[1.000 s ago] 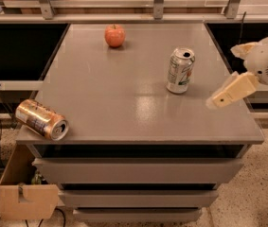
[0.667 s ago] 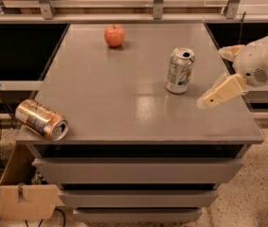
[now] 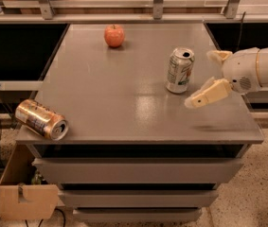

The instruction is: Move 7up can near apple

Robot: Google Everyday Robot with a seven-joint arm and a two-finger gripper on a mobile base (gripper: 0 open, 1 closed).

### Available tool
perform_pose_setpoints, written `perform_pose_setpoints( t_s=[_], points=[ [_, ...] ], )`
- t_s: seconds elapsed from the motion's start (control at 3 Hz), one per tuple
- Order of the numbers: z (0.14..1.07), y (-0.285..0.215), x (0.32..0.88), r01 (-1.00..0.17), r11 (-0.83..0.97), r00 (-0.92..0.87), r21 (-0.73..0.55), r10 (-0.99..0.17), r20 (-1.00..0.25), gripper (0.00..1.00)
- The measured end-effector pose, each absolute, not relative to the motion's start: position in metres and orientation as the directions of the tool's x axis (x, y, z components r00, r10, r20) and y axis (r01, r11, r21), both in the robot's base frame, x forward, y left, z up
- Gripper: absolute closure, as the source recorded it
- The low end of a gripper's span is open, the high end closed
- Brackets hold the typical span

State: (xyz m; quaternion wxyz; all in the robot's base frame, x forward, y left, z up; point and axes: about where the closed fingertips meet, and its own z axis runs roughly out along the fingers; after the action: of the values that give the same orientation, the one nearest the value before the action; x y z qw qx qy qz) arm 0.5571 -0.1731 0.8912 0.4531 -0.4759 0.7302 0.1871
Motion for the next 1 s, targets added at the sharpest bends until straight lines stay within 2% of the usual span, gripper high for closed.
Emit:
perform_pose_setpoints(
  t_s=[1.0],
  points=[
    [0.885,-0.139,0.579,-0.881,0.460,-0.090,-0.109,-0.388,-0.917,0.00]
  ],
)
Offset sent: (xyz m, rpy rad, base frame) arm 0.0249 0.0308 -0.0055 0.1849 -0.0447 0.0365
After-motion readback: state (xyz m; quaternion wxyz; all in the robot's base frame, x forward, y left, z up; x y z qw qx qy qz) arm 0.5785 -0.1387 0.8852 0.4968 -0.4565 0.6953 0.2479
